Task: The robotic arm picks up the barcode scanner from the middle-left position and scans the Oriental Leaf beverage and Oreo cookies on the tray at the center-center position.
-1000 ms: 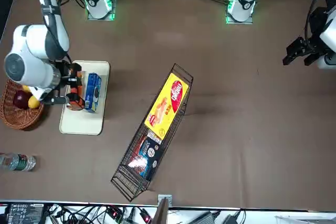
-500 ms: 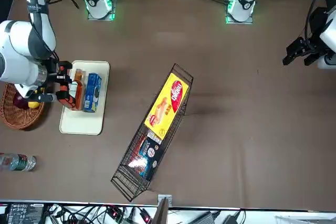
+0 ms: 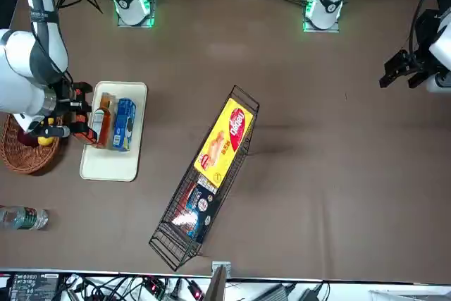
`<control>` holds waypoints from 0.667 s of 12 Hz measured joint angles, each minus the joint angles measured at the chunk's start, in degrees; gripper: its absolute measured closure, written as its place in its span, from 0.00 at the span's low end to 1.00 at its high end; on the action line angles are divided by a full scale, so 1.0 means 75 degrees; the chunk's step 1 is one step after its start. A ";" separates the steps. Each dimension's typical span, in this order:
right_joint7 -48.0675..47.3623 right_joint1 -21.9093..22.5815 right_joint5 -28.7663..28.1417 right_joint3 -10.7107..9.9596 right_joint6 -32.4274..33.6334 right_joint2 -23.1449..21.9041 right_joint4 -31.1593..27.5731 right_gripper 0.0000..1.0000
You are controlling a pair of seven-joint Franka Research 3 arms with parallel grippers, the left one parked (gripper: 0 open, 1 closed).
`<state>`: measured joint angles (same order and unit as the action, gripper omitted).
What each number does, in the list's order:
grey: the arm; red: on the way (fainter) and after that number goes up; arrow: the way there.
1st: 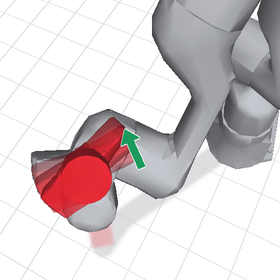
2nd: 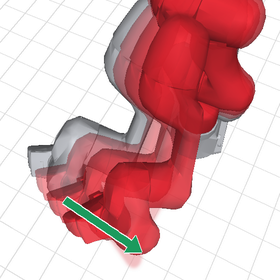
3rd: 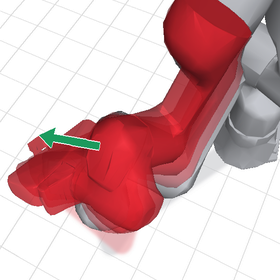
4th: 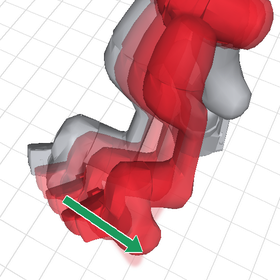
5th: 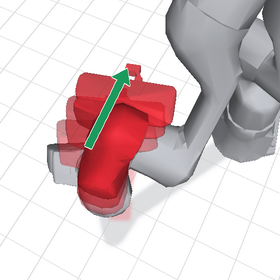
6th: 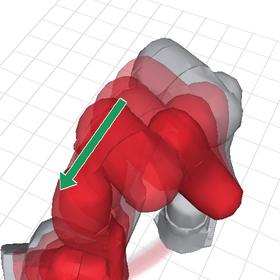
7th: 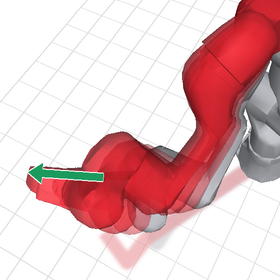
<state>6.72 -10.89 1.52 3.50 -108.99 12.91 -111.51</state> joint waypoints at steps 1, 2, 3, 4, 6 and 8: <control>0.0027 -0.0038 0.0000 0.0000 -0.0044 0.0036 0.0000 0.57; 0.0031 -0.0065 0.0001 -0.0001 -0.0091 0.0075 -0.0001 0.57; 0.0031 -0.0090 0.0002 -0.0001 -0.0120 0.0116 -0.0001 0.57; 0.0031 -0.0113 0.0002 -0.0001 -0.0140 0.0154 -0.0002 0.57; 0.0032 -0.0146 0.0002 -0.0001 -0.0173 0.0200 -0.0002 0.57; 0.0032 -0.0158 0.0002 -0.0001 -0.0199 0.0227 -0.0002 0.57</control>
<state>6.97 -12.08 1.53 3.49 -110.49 14.61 -111.53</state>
